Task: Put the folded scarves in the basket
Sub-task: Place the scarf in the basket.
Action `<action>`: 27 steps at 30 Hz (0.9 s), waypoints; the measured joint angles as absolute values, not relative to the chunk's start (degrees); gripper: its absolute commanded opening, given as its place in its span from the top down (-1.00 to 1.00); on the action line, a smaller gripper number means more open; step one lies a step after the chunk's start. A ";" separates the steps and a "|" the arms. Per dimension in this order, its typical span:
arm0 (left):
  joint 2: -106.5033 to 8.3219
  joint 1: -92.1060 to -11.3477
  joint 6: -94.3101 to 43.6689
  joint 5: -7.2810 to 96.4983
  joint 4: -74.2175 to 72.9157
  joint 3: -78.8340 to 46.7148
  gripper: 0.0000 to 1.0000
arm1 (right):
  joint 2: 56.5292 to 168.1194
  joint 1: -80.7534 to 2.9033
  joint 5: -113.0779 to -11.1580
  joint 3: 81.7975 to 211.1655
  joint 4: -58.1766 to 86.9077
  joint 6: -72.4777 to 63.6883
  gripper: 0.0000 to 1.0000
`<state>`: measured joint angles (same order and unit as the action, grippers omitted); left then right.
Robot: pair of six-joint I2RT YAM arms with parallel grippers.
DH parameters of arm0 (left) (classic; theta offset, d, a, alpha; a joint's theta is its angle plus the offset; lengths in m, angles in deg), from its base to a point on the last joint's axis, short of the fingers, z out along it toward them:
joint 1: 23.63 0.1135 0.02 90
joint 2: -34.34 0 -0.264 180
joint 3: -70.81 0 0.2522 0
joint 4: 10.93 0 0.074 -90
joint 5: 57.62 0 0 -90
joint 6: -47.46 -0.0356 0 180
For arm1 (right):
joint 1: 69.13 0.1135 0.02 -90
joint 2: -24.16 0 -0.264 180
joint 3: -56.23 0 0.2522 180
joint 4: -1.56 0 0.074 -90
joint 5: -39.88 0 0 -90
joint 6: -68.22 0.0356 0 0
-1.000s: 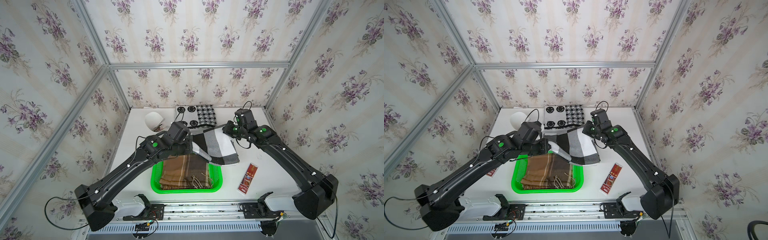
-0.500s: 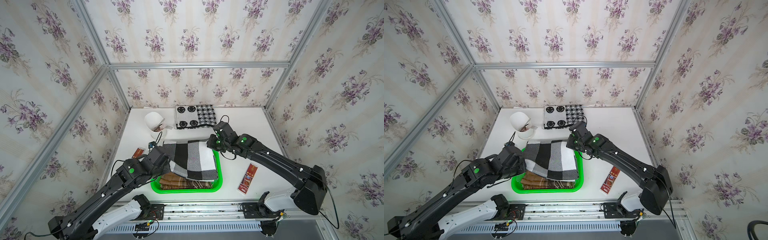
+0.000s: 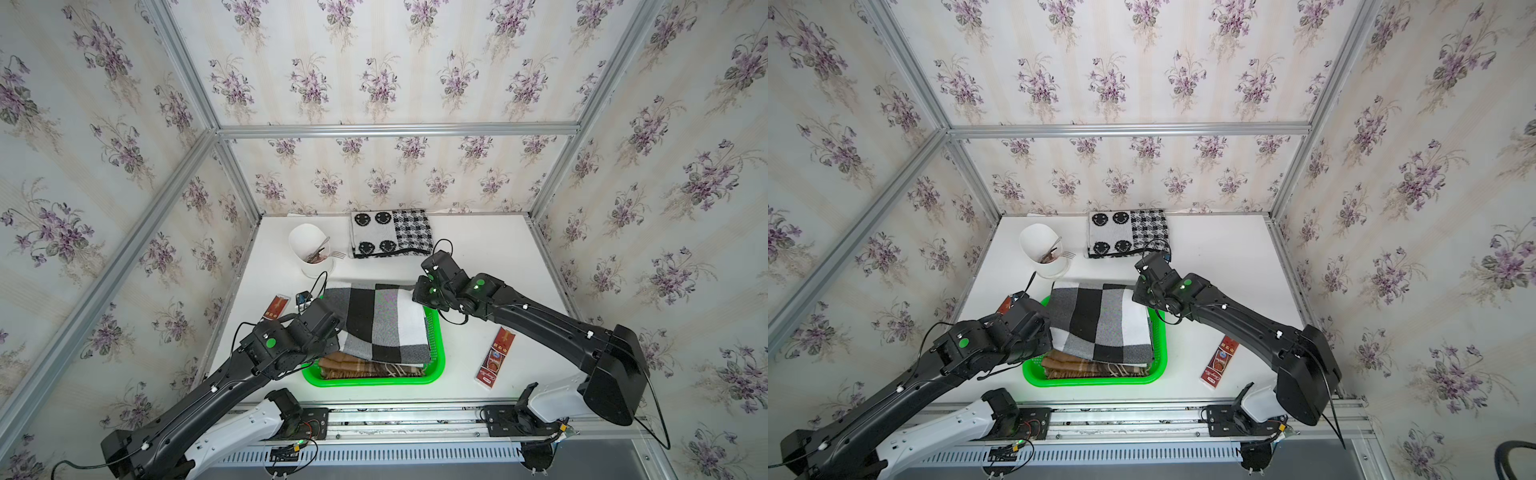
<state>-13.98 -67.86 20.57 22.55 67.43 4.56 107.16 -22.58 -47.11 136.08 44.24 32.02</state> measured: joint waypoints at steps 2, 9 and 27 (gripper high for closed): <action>-13.10 -67.92 21.12 23.01 67.67 5.41 1.00 | 107.16 -22.58 -47.03 136.08 44.07 32.02 1.00; -11.94 -69.04 22.74 23.78 69.05 5.91 1.00 | 107.16 -22.58 -46.72 136.10 44.05 32.00 1.00; -10.11 -70.24 25.88 25.24 69.83 11.70 1.00 | 111.90 -22.52 -46.09 134.46 43.41 31.52 1.00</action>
<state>-10.11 -70.24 25.88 25.24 69.83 11.70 111.90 -22.52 -46.09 134.46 43.41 31.52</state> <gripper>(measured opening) 0.086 0.109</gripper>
